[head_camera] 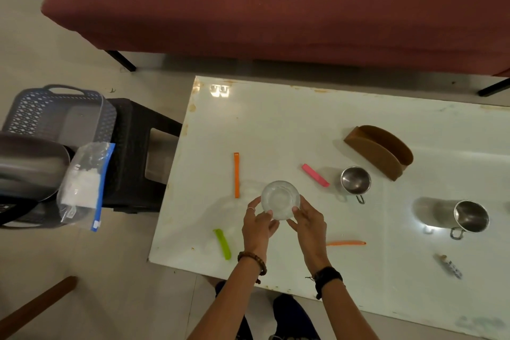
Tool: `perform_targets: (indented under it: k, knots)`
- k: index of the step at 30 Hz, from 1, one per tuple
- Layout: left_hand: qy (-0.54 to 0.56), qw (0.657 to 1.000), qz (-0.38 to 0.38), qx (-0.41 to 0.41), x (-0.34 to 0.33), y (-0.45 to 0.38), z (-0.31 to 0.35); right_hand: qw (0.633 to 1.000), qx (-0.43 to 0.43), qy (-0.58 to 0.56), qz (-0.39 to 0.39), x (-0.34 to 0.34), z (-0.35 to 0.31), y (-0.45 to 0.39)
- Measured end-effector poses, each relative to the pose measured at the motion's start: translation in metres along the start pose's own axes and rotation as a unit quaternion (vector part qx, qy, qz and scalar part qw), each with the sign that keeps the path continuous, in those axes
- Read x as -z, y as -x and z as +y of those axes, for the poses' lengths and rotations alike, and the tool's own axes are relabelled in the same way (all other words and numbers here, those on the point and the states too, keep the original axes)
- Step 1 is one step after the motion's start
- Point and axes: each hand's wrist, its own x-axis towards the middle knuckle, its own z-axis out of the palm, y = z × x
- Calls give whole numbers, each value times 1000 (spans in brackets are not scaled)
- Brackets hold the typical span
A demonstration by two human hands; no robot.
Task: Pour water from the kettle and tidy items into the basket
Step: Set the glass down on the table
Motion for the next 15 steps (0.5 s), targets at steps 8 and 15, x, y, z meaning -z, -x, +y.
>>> perform_targets:
  k: [8, 15]
  knots:
    - [-34, 997, 7, -67, 26, 7, 12, 966, 116, 179, 149, -14, -6, 18]
    - [78, 978, 114, -154, 123, 27, 46, 940, 276, 177, 92, -92, -33, 69]
